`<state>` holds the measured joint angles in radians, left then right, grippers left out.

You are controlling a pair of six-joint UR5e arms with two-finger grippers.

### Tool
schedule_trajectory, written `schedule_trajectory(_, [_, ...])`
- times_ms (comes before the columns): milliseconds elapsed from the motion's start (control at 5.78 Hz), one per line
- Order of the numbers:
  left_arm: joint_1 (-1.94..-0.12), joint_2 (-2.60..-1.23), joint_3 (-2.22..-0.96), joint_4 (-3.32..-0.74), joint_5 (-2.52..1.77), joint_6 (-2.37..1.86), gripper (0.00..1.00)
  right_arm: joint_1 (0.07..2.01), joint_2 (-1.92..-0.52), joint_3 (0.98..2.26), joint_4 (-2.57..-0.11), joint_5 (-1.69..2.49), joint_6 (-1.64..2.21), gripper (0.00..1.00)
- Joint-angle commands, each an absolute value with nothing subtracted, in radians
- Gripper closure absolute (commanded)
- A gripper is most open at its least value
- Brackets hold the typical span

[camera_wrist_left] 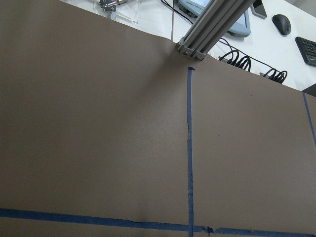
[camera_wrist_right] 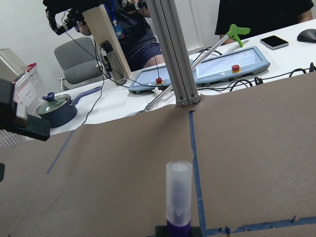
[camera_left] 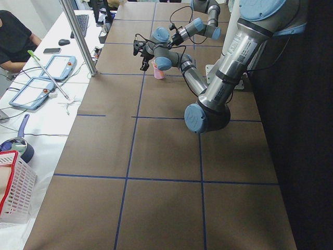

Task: Collect pens into pen holder
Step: 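Lower the purple marker into the pink cup and open the right gripper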

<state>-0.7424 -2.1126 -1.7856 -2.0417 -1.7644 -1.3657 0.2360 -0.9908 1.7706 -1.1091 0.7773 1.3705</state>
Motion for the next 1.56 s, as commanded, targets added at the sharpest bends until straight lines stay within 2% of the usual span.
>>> schedule_trajectory(0, [-0.741, -2.114, -1.786, -2.042, -1.758, -1.365, 0.01, 0.227, -0.983, 1.727, -1.109, 0.724, 1.426, 0.91])
schedule_trajectory(173, [-0.741, -2.114, -1.786, -2.042, -1.753, -1.365, 0.01, 0.227, -0.983, 1.724, -1.109, 0.724, 1.431, 0.84])
schedule_trajectory(346, [-0.741, -2.114, -1.786, -2.042, -1.752, -1.365, 0.00, 0.227, -0.982, 1.720, -1.109, 0.716, 1.460, 0.83])
schedule_trajectory(519, [-0.741, -2.114, -1.786, -2.042, -1.752, -1.365, 0.01, 0.227, -0.983, 1.710, -1.109, 0.716, 1.462, 0.63])
schedule_trajectory(693, [-0.741, -2.114, -1.786, -2.042, -1.752, -1.365, 0.00, 0.226, -0.988, 1.712, -1.109, 0.716, 1.462, 0.14])
schedule_trajectory(866, [-0.741, -2.115, -1.786, -2.042, -1.752, -1.365, 0.00, 0.224, -0.989, 1.712, -1.109, 0.716, 1.462, 0.09])
schedule_trajectory(1385, [-0.747, -2.109, -1.781, -2.031, -1.759, -1.342, 0.01, 0.303, -0.991, 1.789, -1.114, 0.833, 1.460, 0.09])
